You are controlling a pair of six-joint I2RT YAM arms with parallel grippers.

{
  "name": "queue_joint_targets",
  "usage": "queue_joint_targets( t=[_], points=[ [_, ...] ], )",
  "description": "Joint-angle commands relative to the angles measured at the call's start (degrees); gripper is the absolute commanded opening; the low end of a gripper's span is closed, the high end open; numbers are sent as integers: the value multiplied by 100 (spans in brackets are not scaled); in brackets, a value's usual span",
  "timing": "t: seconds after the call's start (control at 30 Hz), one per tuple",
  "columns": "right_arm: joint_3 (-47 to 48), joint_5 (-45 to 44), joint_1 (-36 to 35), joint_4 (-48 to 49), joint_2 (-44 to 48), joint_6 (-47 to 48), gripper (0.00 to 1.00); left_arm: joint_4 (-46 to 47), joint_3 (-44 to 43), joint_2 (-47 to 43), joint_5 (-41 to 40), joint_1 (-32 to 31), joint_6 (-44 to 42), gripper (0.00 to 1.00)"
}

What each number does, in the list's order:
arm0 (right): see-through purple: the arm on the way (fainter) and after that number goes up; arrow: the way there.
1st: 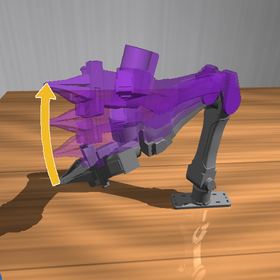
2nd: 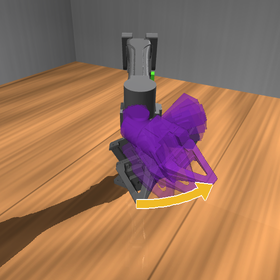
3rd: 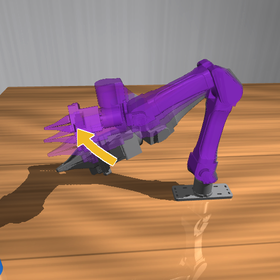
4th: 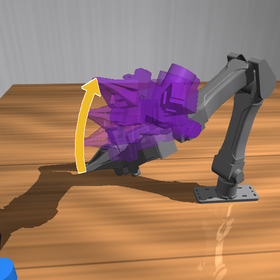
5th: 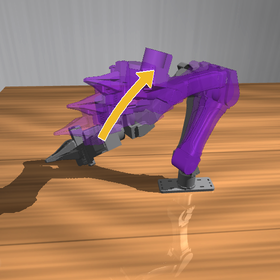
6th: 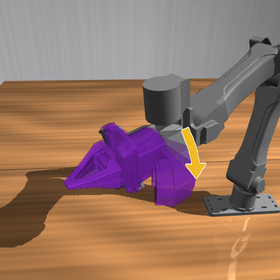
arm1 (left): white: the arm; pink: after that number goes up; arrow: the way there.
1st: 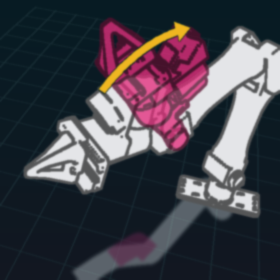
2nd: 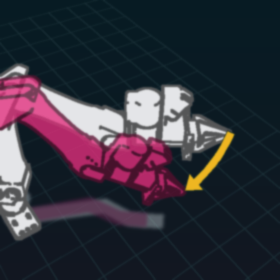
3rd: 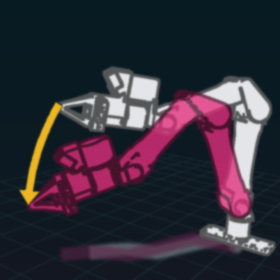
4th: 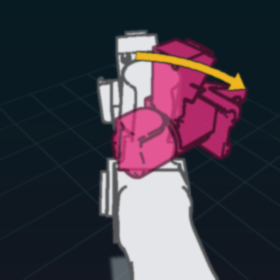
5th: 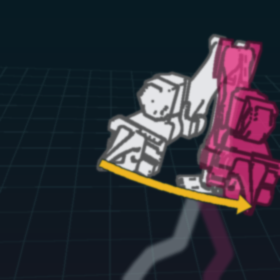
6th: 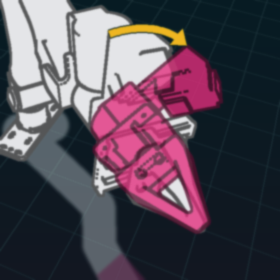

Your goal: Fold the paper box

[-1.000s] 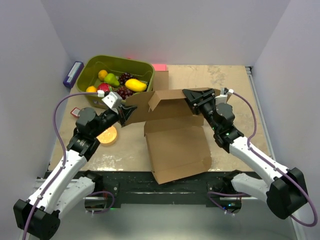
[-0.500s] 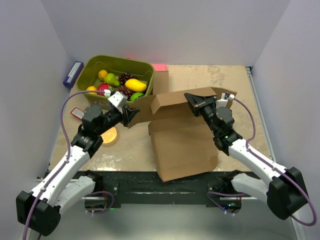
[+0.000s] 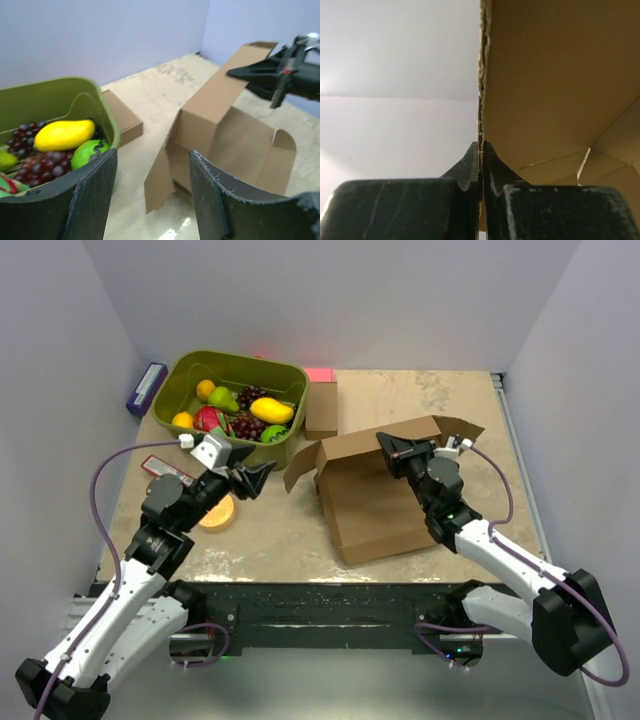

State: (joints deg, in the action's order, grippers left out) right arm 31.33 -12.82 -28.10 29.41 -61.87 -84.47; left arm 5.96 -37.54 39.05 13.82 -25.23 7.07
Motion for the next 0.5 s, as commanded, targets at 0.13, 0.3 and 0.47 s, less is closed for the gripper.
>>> queue_joint_targets(
  t=[0.13, 0.3, 0.47],
  points=[
    [57, -686, -3, -496, 219, -70, 0, 704, 563, 85, -889, -1849, 813, 61],
    [356, -932, -11, -1190, 175, -131, 0, 1319, 687, 1191, -2041, -3390, 471, 61],
    [418, -977, -12, -1447, 219, -166, 0, 2338, 774, 2202, -2050, -3567, 436, 53]
  ],
)
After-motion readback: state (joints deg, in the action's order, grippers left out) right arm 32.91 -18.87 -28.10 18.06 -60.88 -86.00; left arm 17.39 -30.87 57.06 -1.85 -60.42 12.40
